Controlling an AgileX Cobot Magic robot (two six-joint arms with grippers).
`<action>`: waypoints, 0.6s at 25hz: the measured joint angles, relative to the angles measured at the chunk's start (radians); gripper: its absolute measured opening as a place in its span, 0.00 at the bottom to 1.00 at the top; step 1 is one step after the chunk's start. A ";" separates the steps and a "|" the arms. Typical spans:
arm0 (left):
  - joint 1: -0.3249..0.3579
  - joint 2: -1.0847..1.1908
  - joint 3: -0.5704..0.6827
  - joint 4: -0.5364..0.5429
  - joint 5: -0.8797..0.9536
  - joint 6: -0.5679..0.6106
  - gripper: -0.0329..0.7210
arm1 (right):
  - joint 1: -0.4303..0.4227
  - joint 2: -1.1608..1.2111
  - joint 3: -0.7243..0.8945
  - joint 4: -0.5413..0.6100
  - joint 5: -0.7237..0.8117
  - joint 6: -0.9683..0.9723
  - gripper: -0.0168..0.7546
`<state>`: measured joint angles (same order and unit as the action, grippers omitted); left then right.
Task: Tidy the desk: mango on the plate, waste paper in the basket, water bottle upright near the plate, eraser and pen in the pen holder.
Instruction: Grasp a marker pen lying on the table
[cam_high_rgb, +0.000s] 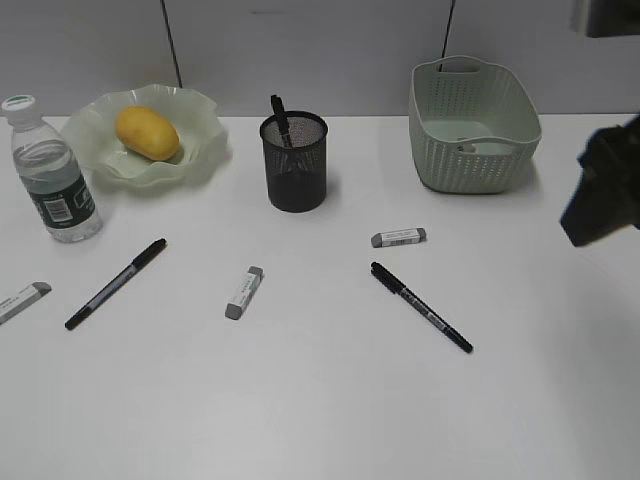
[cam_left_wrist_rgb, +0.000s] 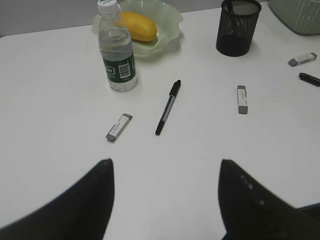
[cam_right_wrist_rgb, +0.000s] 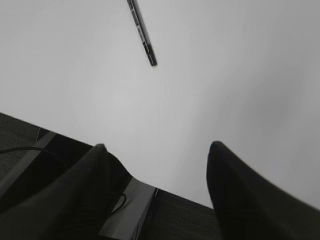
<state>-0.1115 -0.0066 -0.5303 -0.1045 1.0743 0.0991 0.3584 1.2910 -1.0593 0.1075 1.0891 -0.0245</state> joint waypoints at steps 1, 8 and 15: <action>0.000 0.000 0.000 0.000 0.000 0.000 0.70 | -0.001 -0.051 0.042 0.000 -0.002 0.007 0.66; 0.000 0.000 0.000 0.000 0.000 0.000 0.67 | -0.001 -0.348 0.301 -0.048 -0.003 0.097 0.66; 0.000 0.000 0.000 0.000 0.000 0.000 0.66 | -0.001 -0.591 0.469 -0.052 0.029 0.151 0.66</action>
<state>-0.1115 -0.0066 -0.5303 -0.1045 1.0743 0.0991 0.3571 0.7003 -0.5908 0.0554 1.1177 0.1268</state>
